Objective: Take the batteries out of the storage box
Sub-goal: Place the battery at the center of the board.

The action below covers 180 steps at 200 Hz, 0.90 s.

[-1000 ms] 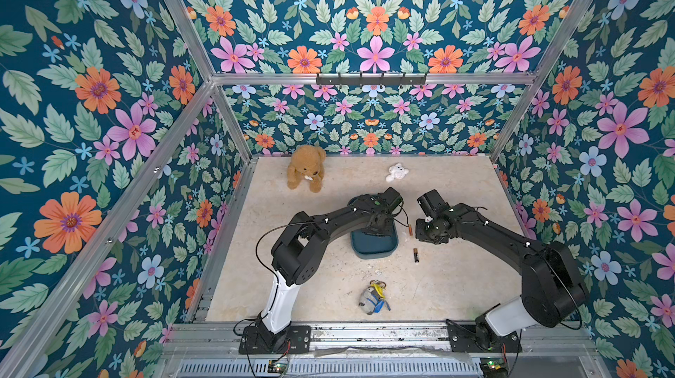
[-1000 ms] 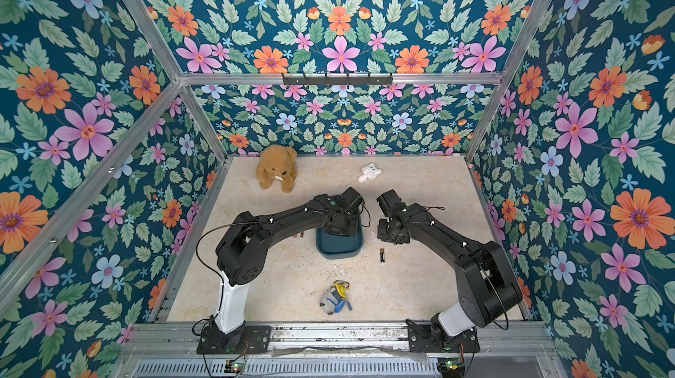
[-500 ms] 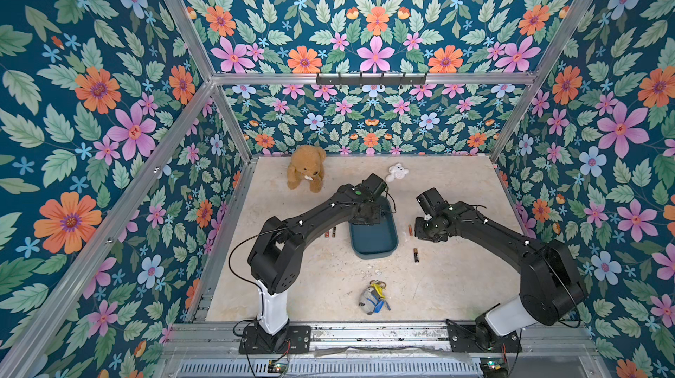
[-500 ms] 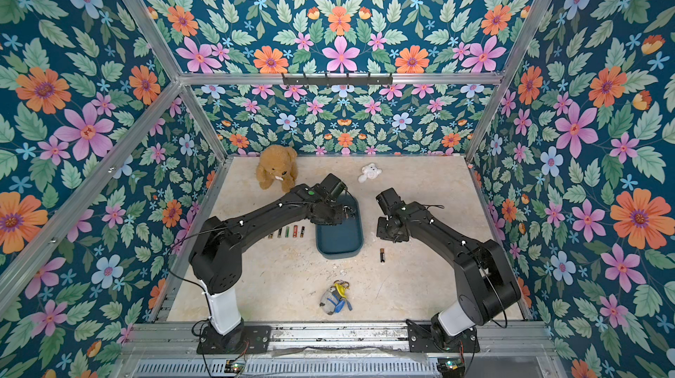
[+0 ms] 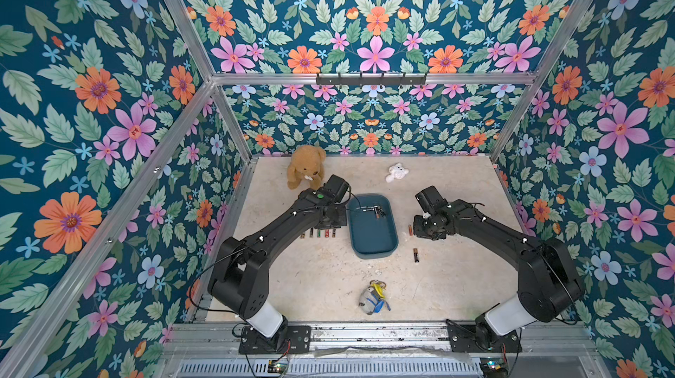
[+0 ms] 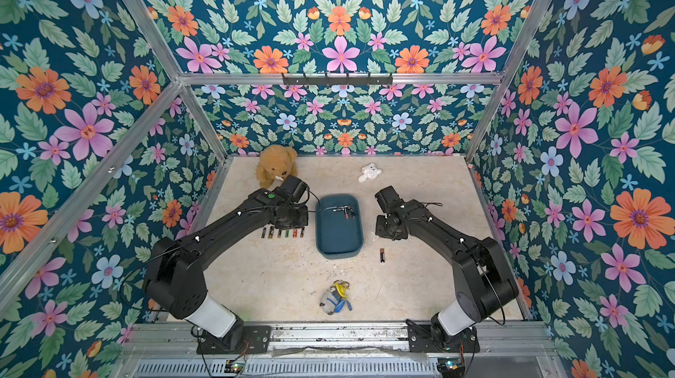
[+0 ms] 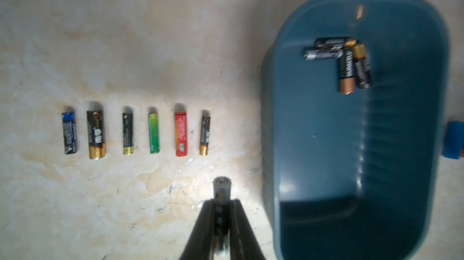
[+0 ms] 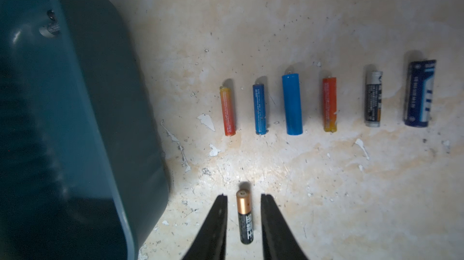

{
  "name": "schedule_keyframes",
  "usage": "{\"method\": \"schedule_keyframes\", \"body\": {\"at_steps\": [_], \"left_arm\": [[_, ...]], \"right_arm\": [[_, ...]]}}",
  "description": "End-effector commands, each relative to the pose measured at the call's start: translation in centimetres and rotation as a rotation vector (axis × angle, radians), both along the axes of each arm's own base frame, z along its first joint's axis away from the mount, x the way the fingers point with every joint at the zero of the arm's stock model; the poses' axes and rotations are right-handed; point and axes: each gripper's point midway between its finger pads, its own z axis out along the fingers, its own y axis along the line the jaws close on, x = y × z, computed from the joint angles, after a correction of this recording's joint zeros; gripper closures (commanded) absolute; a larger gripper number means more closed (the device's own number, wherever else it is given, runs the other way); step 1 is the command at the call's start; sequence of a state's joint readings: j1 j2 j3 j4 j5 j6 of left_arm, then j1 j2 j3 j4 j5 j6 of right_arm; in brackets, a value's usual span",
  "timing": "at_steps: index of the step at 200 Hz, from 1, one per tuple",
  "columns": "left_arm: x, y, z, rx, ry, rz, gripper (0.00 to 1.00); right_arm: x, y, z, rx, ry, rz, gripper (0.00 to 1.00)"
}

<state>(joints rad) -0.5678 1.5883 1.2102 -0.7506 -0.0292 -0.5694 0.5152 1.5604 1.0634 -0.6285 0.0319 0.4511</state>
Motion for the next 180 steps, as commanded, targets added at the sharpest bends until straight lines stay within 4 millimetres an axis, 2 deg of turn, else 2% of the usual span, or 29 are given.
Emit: {"method": "schedule_keyframes", "body": {"at_steps": [1,57,140,180], "left_arm": [[-0.7,0.5,-1.2,-0.004,0.018,0.003,0.83],[-3.2,0.9,-5.3,-0.027,0.098,0.024,0.83],[-4.3,0.2,-7.8,-0.041,0.150,0.002,0.83],[-4.5,0.5,-8.6,-0.018,0.165,0.006,0.83]], "right_arm": [[0.1,0.0,0.1,-0.007,0.001,0.005,0.71],[0.1,0.0,-0.1,-0.011,0.007,0.007,0.71],[-0.1,0.0,-0.4,-0.012,0.015,0.009,0.71],[-0.2,-0.2,-0.4,-0.016,0.014,0.010,0.71]]}}
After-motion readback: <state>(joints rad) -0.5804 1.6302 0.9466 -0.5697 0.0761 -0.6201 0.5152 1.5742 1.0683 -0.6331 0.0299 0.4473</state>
